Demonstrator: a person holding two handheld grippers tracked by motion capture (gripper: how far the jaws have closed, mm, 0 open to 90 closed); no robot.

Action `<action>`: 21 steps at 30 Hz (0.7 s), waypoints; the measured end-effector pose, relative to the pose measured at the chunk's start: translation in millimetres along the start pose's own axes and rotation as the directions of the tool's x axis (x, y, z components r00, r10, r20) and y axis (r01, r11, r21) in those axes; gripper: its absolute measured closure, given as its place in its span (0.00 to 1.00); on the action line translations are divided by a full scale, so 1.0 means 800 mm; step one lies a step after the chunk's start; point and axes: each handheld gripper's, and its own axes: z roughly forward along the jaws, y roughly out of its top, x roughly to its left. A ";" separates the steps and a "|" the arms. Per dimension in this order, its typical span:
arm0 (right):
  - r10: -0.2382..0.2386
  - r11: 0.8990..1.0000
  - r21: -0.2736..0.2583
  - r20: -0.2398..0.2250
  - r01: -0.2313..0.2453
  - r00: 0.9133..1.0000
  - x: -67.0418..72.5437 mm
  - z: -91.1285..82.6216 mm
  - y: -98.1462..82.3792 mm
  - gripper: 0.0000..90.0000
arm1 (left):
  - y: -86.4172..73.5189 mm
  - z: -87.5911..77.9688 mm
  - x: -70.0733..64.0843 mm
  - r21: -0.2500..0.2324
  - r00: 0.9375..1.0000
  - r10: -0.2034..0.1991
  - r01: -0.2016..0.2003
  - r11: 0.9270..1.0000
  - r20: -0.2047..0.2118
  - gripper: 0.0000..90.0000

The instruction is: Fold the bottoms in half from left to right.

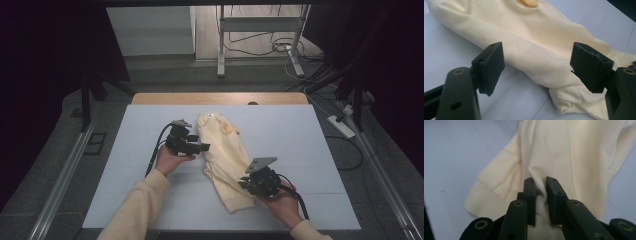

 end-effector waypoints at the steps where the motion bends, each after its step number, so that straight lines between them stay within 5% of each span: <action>1: 0.005 1.000 -0.015 -0.015 -0.005 1.000 0.000 -0.002 0.001 0.88 | 0.000 0.000 0.000 0.000 1.000 -0.002 0.002 1.000 0.000 0.30; 9: -0.002 0.994 -0.112 -0.112 -0.011 0.994 0.025 -0.010 0.021 0.87 | 0.000 -0.001 0.002 -0.004 1.000 -0.007 0.007 1.000 0.001 0.30; 15: -0.033 0.999 -0.017 -0.096 0.031 0.995 0.033 0.016 0.015 0.87 | 0.000 -0.003 0.001 -0.009 1.000 -0.007 0.007 1.000 0.000 0.30; 19: -0.016 1.000 -0.014 -0.106 0.015 0.994 0.028 0.015 0.011 0.83 | 0.000 -0.004 0.002 -0.012 1.000 -0.007 0.007 1.000 -0.002 0.30; 21: -0.018 1.000 -0.026 -0.125 0.015 0.992 0.028 0.014 0.010 0.74 | 0.000 -0.005 0.002 -0.015 1.000 -0.005 0.005 1.000 -0.006 0.30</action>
